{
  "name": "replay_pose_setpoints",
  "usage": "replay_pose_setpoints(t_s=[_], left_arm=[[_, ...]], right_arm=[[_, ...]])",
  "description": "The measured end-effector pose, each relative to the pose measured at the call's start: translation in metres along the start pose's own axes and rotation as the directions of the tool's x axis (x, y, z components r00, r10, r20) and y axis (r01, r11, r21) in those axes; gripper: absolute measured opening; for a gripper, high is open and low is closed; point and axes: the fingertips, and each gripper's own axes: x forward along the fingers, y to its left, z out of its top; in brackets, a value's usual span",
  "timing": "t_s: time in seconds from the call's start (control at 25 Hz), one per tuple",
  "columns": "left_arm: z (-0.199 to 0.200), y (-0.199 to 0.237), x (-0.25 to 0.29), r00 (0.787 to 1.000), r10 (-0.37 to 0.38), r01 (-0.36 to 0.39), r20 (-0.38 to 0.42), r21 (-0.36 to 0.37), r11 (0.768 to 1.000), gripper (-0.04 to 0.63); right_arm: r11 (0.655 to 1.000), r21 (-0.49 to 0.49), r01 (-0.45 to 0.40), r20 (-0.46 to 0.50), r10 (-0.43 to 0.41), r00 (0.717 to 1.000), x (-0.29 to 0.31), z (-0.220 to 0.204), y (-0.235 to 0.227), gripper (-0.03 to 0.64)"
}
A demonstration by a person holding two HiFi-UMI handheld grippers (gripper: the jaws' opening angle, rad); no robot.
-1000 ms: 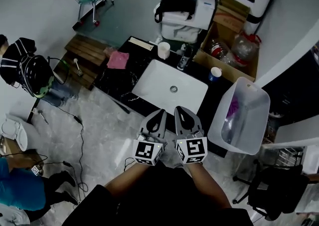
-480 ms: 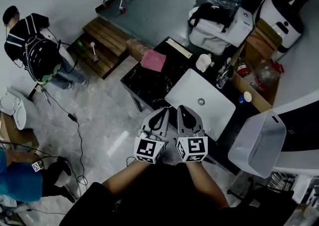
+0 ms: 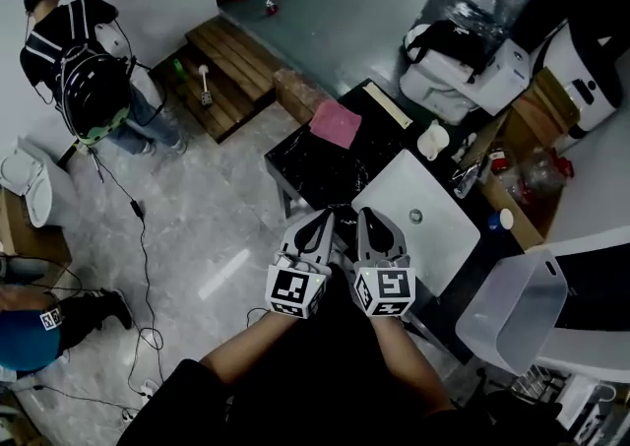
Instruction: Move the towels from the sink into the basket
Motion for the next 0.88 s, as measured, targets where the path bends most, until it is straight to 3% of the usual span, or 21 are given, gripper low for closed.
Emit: replay_pose_setpoints(t_s=[0.4, 0.88], left_arm=[[-0.003, 0.046, 0.038, 0.998, 0.053, -0.053, -0.029, 0.001, 0.999, 0.003], [-0.005, 0.101, 0.129, 0.995, 0.085, -0.084, -0.060, 0.031, 0.996, 0.003]], right_arm=[[0.999, 0.018, -0.045, -0.028, 0.045, 0.999, 0.067, 0.001, -0.012, 0.025], [0.997, 0.017, -0.080, -0.086, 0.081, 0.993, 0.177, -0.012, -0.057, 0.025]])
